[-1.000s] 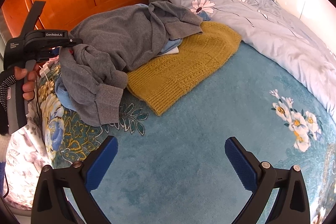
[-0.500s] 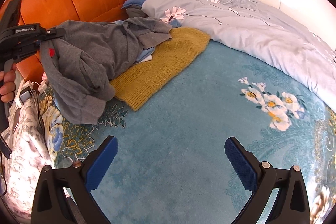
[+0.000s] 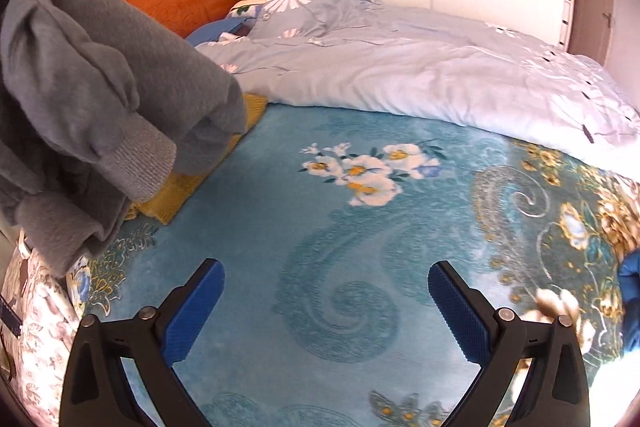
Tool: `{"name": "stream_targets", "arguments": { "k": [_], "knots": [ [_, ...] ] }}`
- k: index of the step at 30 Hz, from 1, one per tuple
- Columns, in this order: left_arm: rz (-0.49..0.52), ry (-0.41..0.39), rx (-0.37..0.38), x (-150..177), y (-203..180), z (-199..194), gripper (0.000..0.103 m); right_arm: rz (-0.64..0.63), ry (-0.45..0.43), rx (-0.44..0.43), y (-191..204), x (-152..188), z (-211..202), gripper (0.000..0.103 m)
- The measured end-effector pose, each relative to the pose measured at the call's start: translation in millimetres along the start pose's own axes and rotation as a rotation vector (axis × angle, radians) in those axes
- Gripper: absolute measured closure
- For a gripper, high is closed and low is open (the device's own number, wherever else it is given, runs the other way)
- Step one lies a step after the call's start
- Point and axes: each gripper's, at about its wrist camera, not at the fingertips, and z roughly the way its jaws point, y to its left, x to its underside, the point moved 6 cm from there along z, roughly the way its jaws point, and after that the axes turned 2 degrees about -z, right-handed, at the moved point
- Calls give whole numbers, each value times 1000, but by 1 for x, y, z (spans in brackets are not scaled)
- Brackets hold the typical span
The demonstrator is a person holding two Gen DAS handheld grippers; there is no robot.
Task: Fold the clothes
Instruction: 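Grasp the grey sweatshirt with the left gripper and lift it off the pile, then grasp the sweatshirt hem with the right gripper while the left gripper holds it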
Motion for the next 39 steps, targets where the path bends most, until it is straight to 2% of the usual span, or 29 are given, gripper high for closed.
{"name": "stream_targets", "arguments": {
  "k": [2,6,8,10,14,19,22,25,28,30,31,32,33,36,38,39],
  "knots": [
    [-25,43,35,16,-13,25,89,44,-13,48,-35,8,-16,0],
    [-96,154,51,68,-16,73,89,133,-25,135,-107,30,-45,0],
    [-133,206,53,96,-18,89,89,164,-38,166,-132,39,-60,0],
    [-157,245,50,118,-20,99,89,180,-60,153,-143,44,-74,0],
    [-191,304,45,153,-25,113,89,82,-76,32,-114,44,-83,0],
    [-181,315,47,158,-21,112,89,-126,-32,-29,-51,45,-54,0],
    [-169,325,49,164,-19,103,89,-170,-14,-84,-27,44,-34,0],
    [-174,335,55,170,-12,96,89,-187,5,-138,-8,41,-18,7],
    [-173,339,47,174,-4,88,89,-197,31,-158,2,41,-5,21],
    [-176,341,39,176,1,84,89,-184,48,-181,7,42,3,37],
    [-180,341,35,177,5,83,89,-179,55,-192,9,43,6,40],
    [-184,342,30,178,8,82,87,-173,62,-204,10,43,8,47],
    [-188,343,27,180,10,81,86,-170,66,-223,12,45,10,62],
    [-195,344,26,183,16,78,83,-167,64,-204,10,43,10,84],
    [-200,343,29,186,17,76,75,-157,51,-168,1,38,7,87],
    [-200,345,21,189,17,77,75,-150,45,-149,-4,35,5,89]
  ]
}}
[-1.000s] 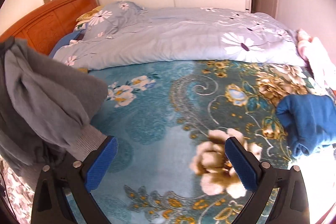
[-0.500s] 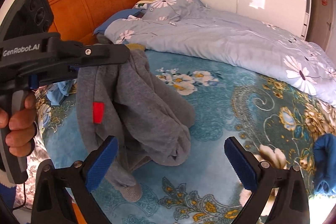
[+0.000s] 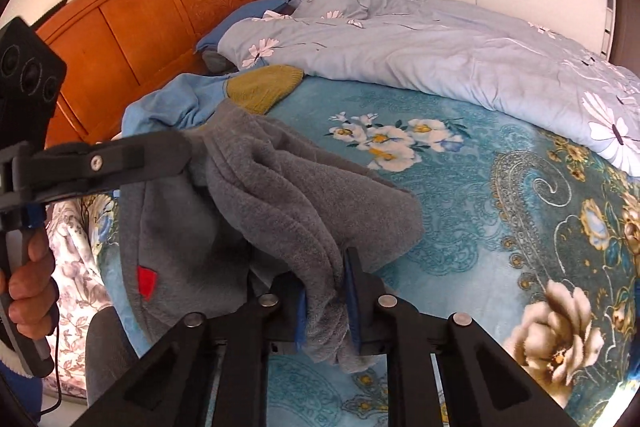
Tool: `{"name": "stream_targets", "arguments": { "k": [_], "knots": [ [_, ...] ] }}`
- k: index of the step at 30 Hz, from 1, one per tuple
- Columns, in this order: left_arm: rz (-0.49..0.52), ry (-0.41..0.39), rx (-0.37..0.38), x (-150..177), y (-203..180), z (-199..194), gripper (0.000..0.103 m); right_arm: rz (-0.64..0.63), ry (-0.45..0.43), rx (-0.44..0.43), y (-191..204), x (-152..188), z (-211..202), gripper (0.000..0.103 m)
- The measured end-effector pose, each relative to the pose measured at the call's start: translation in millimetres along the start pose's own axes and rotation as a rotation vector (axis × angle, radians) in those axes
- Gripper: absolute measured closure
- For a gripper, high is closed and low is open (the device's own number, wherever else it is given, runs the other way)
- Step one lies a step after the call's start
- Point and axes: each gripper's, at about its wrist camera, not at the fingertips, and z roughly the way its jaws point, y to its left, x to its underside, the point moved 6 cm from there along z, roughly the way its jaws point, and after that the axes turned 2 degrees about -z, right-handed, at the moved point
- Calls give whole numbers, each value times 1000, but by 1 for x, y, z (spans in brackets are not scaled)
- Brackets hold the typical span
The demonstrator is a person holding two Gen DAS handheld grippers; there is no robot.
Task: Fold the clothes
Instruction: 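Grasp the sweatshirt hem with the right gripper while the left gripper holds it, then lift the sweatshirt with both grippers and lay it flat on the blanket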
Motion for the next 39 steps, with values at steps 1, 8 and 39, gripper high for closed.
{"name": "stream_targets", "arguments": {
  "k": [1,8,39],
  "knots": [
    [0,3,-16,2,1,3,74,6,-7,17,-5,-3,-3,89],
    [-5,8,-41,18,-7,28,96,5,-67,130,-40,-27,-41,90],
    [-561,63,-105,48,165,66,57,67,-139,420,-158,-16,-143,90]
  ]
}}
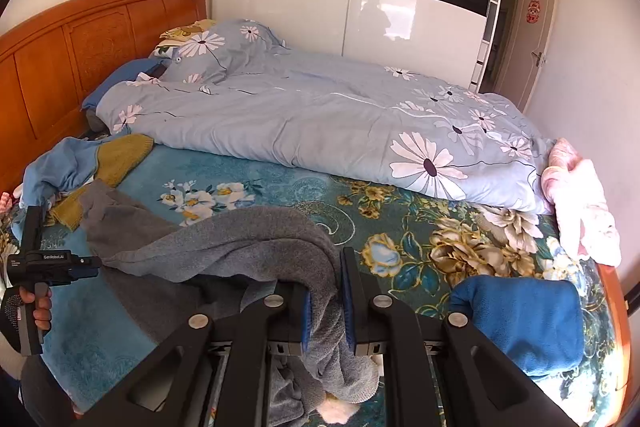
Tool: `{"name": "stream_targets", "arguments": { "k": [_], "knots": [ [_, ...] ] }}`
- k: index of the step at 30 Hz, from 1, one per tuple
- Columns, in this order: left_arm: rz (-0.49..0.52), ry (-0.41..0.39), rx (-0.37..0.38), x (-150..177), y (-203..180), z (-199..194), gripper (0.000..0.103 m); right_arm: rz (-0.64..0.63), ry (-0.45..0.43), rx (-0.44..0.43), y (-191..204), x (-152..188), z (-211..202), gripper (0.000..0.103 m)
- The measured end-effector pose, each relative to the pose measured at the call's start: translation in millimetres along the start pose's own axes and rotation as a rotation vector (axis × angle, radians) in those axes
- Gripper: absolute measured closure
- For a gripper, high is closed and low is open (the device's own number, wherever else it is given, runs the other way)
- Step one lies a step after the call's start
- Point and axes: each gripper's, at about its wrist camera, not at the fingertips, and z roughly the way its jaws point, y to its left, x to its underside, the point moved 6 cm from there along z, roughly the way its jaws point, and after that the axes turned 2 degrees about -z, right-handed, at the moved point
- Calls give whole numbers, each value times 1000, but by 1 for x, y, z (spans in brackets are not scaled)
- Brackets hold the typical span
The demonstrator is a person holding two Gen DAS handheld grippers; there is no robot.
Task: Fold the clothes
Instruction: 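Lift the sweatshirt with both grippers and lay it flat on the blanket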
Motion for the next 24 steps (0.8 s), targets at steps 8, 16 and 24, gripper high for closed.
{"name": "stream_targets", "arguments": {
  "k": [8,16,24],
  "knots": [
    [-70,-48,35,-21,-12,16,84,-2,2,5,1,-2,-3,90],
    [70,-189,38,-51,-61,-27,96,5,-76,28,1,-23,-26,90],
    [252,-422,161,-71,-142,-160,96,-7,-227,55,3,-66,-93,90]
  ]
}}
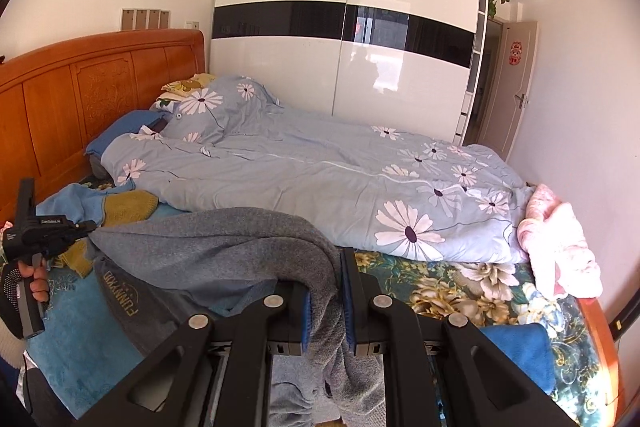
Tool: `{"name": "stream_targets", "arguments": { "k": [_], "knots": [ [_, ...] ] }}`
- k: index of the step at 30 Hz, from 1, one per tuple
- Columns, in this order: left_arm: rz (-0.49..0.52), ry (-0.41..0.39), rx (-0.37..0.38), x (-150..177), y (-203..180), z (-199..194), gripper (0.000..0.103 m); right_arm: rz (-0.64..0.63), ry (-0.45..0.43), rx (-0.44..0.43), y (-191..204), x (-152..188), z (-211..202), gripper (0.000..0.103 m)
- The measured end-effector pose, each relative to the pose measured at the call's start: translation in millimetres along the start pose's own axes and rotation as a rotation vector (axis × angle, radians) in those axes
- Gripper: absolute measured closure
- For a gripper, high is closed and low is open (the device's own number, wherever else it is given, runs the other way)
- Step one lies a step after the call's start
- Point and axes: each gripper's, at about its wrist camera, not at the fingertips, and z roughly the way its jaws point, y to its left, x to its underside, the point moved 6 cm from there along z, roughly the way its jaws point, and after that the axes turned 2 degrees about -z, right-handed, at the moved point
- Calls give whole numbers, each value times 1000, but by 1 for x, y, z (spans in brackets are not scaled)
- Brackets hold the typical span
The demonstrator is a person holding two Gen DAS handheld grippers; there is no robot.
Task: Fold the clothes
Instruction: 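Lift the sweatshirt with both grippers and lay it flat on the blanket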
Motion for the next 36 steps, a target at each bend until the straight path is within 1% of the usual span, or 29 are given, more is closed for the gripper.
{"name": "stream_targets", "arguments": {
  "k": [4,7,13,17,19,21,22,24,28,31,34,36],
  "knots": [
    [114,-110,27,-28,-41,-58,96,-13,-72,7,4,-19,-32,90],
    [177,-189,44,-45,-64,-95,96,-24,-124,11,10,-31,-57,90],
    [264,-300,75,-70,-100,-159,96,-40,-242,20,23,-62,-108,90],
    [320,-388,95,-91,-127,-205,96,-88,-338,22,39,-88,-149,90],
    [343,-425,96,-99,-137,-226,96,-125,-385,21,48,-99,-171,90],
    [372,-444,85,-105,-144,-238,96,-145,-409,23,53,-108,-183,90],
    [383,-440,74,-107,-146,-237,95,-155,-416,29,56,-112,-187,90],
    [401,-415,42,-108,-146,-226,95,-174,-397,49,57,-116,-180,90],
    [415,-354,-37,-97,-127,-181,95,-194,-287,63,52,-102,-134,90],
    [362,-289,-63,-81,-96,-142,95,-174,-198,47,44,-76,-91,90],
    [296,-225,-81,-57,-57,-107,95,-157,-116,41,38,-37,-51,90],
    [271,-177,-101,-42,-37,-87,95,-150,-64,29,36,-11,-26,90]
  ]
}}
